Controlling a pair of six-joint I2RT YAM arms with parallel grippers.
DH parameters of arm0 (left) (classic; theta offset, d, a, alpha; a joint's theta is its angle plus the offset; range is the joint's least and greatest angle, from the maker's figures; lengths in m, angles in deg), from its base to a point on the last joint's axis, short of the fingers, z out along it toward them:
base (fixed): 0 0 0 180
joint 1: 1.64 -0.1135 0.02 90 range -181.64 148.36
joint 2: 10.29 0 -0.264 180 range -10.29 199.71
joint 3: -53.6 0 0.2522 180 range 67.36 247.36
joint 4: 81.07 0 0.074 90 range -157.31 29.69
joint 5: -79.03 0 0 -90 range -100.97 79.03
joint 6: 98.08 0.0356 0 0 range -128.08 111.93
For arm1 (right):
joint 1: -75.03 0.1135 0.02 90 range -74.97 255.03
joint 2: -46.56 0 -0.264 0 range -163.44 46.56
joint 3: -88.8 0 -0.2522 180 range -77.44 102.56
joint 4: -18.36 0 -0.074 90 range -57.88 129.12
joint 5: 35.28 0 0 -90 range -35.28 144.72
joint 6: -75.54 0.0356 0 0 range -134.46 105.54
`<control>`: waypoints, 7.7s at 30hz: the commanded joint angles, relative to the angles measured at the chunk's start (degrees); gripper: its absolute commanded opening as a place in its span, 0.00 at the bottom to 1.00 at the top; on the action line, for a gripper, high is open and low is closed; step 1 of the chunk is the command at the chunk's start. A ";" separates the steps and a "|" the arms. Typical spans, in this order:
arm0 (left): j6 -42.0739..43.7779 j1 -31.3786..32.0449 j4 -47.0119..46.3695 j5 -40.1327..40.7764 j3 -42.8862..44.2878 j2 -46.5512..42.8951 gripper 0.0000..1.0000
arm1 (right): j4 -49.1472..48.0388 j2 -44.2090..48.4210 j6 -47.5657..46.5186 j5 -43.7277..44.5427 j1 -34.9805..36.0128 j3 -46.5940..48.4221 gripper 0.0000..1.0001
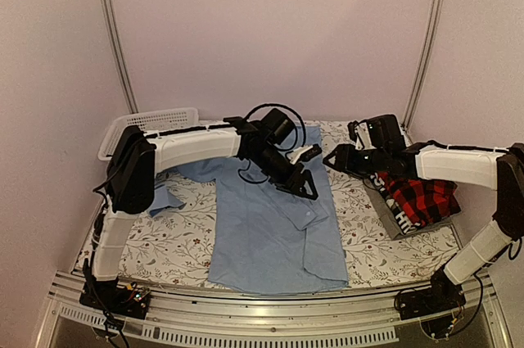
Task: Fold and stack the long sleeve shirts
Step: Place the sleeve of the 1/3-folded shirt, then adjust the sleeve of the 1/3-folded shirt, then move the right arm to the center of the board with the 1/3-folded shirt, then pick up the sleeve from the center of the board, then pass from the left arm to the right
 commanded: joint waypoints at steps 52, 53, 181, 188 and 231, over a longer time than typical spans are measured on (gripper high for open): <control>-11.38 -11.37 -17.06 14.87 -31.22 -26.13 0.60 | 9.54 0.91 6.83 -0.21 12.61 -10.44 0.00; -11.28 -11.39 -17.15 14.83 -31.23 -26.04 0.60 | 10.02 2.01 7.34 -0.53 12.77 -11.10 0.00; -25.73 -23.43 -27.10 40.74 -74.83 -55.36 0.70 | 14.85 -32.16 -10.70 1.94 -3.24 42.87 0.45; -26.94 -20.27 -21.30 51.50 -69.87 -47.41 0.70 | 14.44 -26.44 -10.82 3.47 0.64 38.76 0.45; -21.72 -11.01 -12.55 29.56 -46.94 -46.10 0.00 | -15.13 -13.56 -31.99 22.34 33.29 15.24 0.83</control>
